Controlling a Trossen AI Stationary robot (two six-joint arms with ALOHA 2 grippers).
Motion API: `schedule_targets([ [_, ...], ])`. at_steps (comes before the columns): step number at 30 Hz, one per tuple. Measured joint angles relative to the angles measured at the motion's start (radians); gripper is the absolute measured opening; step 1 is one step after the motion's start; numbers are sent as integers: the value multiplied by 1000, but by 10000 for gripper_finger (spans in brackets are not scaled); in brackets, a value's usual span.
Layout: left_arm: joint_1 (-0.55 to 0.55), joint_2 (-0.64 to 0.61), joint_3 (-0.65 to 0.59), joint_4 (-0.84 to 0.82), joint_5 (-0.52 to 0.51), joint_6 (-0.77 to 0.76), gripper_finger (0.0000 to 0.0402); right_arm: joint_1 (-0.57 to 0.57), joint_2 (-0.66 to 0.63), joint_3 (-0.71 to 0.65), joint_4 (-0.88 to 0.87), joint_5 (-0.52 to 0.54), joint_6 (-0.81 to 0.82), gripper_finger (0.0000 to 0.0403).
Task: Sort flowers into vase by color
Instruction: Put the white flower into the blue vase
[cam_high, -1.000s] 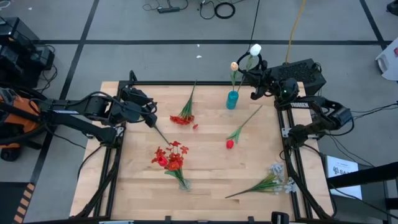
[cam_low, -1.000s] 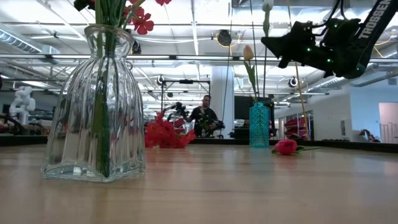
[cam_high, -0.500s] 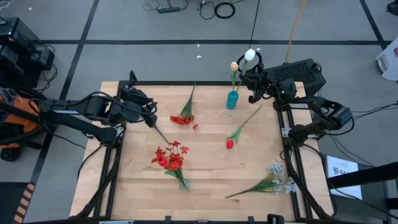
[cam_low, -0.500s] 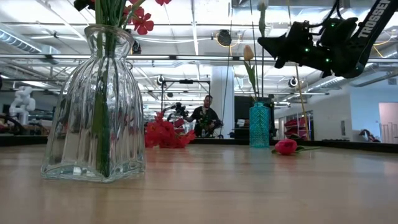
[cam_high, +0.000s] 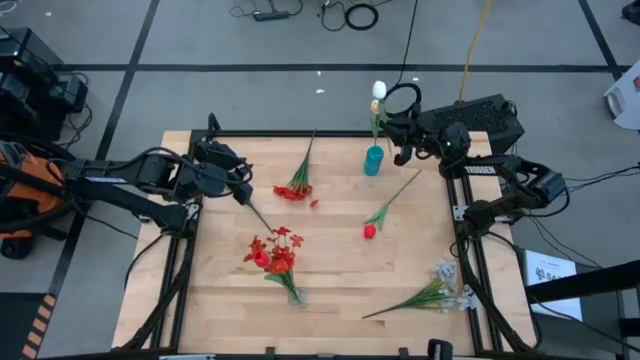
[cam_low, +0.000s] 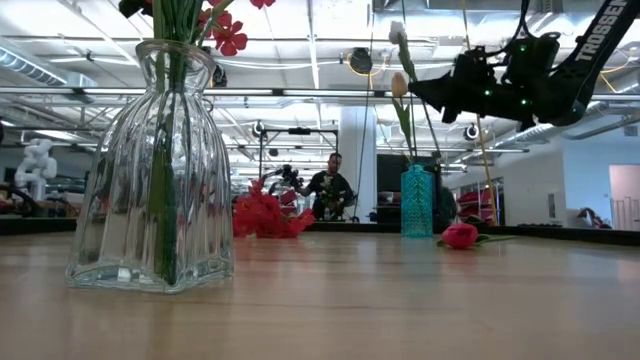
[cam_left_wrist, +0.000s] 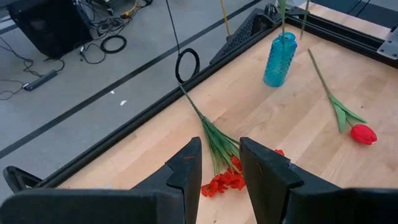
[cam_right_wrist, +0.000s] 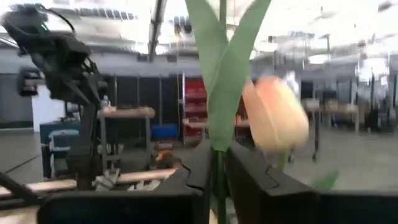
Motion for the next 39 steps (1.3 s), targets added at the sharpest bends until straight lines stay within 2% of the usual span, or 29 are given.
schedule_targets([
  [5,0,0,0,0,0,0,115,0,-2,0,191,5,58,47],
  [14,0,0,0,0,0,0,115,8,-1,0,191,17,113,44],
  [17,0,0,0,0,0,0,115,16,-2,0,192,-28,133,29],
  [20,0,0,0,0,0,0,115,37,-2,0,192,-120,171,7],
  [27,0,0,0,0,0,0,115,125,-2,0,154,-267,255,3],
  [32,0,0,0,0,0,0,115,198,-2,0,-30,-306,234,1],
  [35,0,0,0,0,0,0,115,236,-2,0,-180,-288,164,1],
  [39,0,0,0,0,0,1,115,285,-2,50,-464,-259,53,1],
])
